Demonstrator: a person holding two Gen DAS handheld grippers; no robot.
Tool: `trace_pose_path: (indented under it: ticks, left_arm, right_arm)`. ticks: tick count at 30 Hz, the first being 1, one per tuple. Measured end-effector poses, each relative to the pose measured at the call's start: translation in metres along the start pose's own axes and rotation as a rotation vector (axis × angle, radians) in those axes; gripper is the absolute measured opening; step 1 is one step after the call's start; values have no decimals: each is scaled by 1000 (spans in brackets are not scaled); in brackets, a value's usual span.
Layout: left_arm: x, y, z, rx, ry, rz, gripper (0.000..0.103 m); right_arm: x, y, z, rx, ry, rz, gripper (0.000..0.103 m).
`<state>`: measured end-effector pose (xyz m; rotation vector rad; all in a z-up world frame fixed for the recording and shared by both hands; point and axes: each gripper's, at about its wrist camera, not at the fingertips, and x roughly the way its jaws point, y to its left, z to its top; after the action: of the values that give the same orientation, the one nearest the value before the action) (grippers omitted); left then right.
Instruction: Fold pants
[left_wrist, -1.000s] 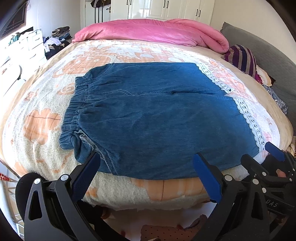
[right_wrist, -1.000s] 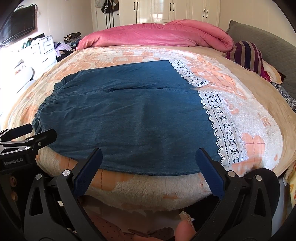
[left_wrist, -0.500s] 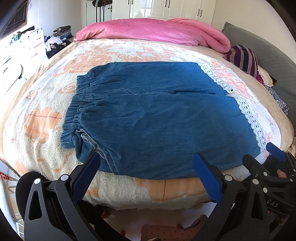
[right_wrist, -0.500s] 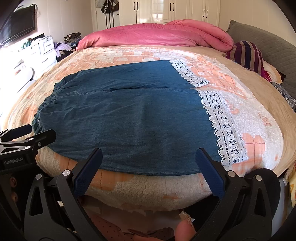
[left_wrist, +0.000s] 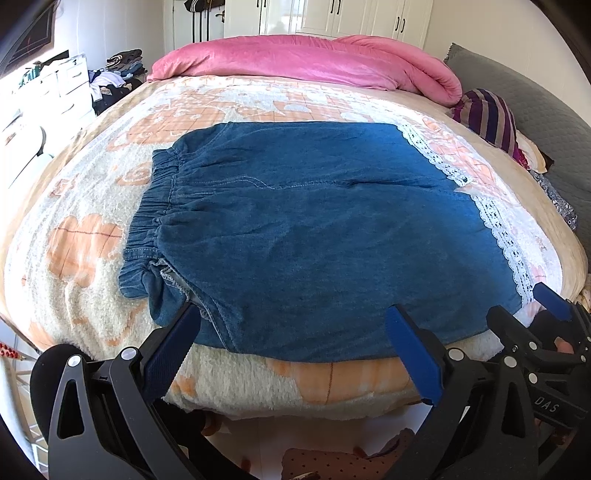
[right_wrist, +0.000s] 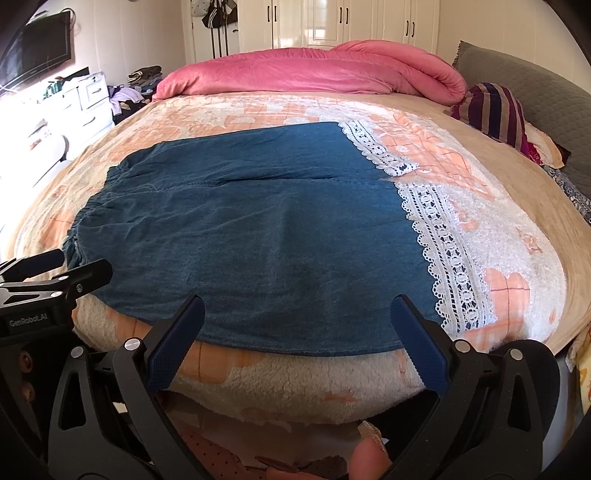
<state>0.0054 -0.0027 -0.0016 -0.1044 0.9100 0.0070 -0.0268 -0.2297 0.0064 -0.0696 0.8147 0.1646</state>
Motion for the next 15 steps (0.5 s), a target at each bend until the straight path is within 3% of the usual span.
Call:
trace_pose_path:
  ticks: [15]
  left_arm:
    - [19, 22, 34, -33, -5, 12, 99]
  right_arm:
    - [34, 4, 30, -42, 53, 47, 95]
